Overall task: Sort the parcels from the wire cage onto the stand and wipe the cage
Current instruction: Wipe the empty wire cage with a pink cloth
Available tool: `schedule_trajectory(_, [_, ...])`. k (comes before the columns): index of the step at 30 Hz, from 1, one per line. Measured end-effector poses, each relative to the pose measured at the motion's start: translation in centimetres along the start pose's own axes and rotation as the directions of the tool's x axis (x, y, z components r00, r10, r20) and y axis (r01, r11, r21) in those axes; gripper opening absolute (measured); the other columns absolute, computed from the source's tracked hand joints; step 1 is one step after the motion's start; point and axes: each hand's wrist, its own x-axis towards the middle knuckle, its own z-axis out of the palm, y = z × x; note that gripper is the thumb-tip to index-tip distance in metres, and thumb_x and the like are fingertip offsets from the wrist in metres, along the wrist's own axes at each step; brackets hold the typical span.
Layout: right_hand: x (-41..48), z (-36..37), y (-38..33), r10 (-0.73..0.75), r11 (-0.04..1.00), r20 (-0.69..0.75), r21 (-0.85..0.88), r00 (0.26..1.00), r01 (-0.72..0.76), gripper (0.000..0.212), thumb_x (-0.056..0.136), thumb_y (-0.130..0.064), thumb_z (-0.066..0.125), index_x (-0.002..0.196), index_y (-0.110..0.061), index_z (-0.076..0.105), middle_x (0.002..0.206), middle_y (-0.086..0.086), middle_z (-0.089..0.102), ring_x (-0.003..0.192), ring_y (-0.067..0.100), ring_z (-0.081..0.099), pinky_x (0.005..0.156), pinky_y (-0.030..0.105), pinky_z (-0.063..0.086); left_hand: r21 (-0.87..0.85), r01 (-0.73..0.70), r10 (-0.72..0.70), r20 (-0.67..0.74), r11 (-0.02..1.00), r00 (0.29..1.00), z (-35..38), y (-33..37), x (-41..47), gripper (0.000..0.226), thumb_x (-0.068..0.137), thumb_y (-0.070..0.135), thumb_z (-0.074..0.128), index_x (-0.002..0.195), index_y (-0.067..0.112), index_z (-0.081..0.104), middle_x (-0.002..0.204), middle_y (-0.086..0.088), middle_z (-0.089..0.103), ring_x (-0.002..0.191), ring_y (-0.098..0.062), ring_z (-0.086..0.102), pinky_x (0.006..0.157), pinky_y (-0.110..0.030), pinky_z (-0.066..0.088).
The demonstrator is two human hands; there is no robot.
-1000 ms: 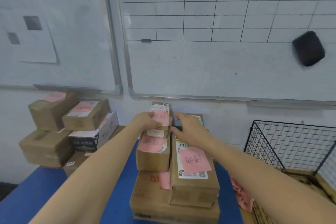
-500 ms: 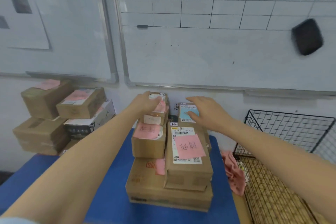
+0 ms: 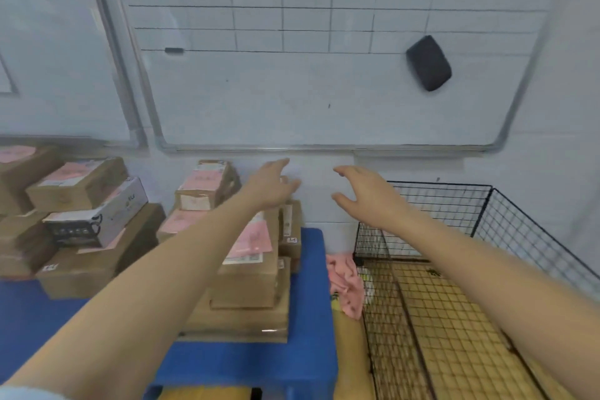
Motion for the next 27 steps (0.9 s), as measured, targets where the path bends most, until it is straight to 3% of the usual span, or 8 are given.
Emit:
schedule_trajectory(7, [-4.9,-2.1,5.8,0.038,0.999,0.011,0.024,0.999,-0.039,0.058,0.097,-0.037,0.052,0.147,-0.013,0.035,0.148,0.006,0.042,0.137,0.020,0.037,0.112,0.033,0.030,0.061,-0.031,0.027,0.064,0.998,0.998,5.3,5.7,-0.7,0.064,0.097,0.043,0.046,0.151,0.021,0.022,0.156,-0.004,0.026,0.143,-0.021,0.023,0.115,-0.033,0.016])
schedule_trajectory(13, [-6.4,-2.2,8.1,0.020,1.000,0.013,0.016,1.000,-0.020,0.057,0.097,-0.037,0.050,0.147,-0.014,0.034,0.150,0.004,0.041,0.137,0.018,0.037,0.110,0.031,0.029,0.081,0.012,-0.021,0.116,0.997,0.993,7.0,7.1,-1.2,0.063,0.098,0.034,0.046,0.152,0.024,0.016,0.156,-0.005,0.024,0.141,-0.023,0.027,0.113,-0.036,0.022])
schedule_trajectory(18, [-5.7,-0.8,7.8,0.020,1.000,0.018,0.016,1.000,-0.020,0.058,0.098,-0.036,0.050,0.148,-0.013,0.033,0.151,0.004,0.039,0.138,0.018,0.035,0.112,0.030,0.027,0.143,-0.004,-0.014,0.128,0.990,0.992,7.0,6.6,-0.3,0.063,0.099,0.026,0.043,0.153,0.020,0.011,0.159,-0.005,0.016,0.145,-0.024,0.018,0.115,-0.038,0.019])
schedule_trajectory(27, [-0.9,4.6,4.8,0.151,0.982,0.095,0.099,0.984,-0.161,0.057,0.097,-0.022,0.049,0.148,-0.009,0.027,0.150,0.011,0.036,0.138,0.025,0.034,0.111,0.035,0.029,0.188,-0.215,0.170,0.232,0.958,0.958,5.7,2.9,5.2,0.065,0.101,0.032,0.041,0.153,0.018,0.006,0.160,-0.006,0.006,0.147,-0.021,0.009,0.117,-0.031,0.010])
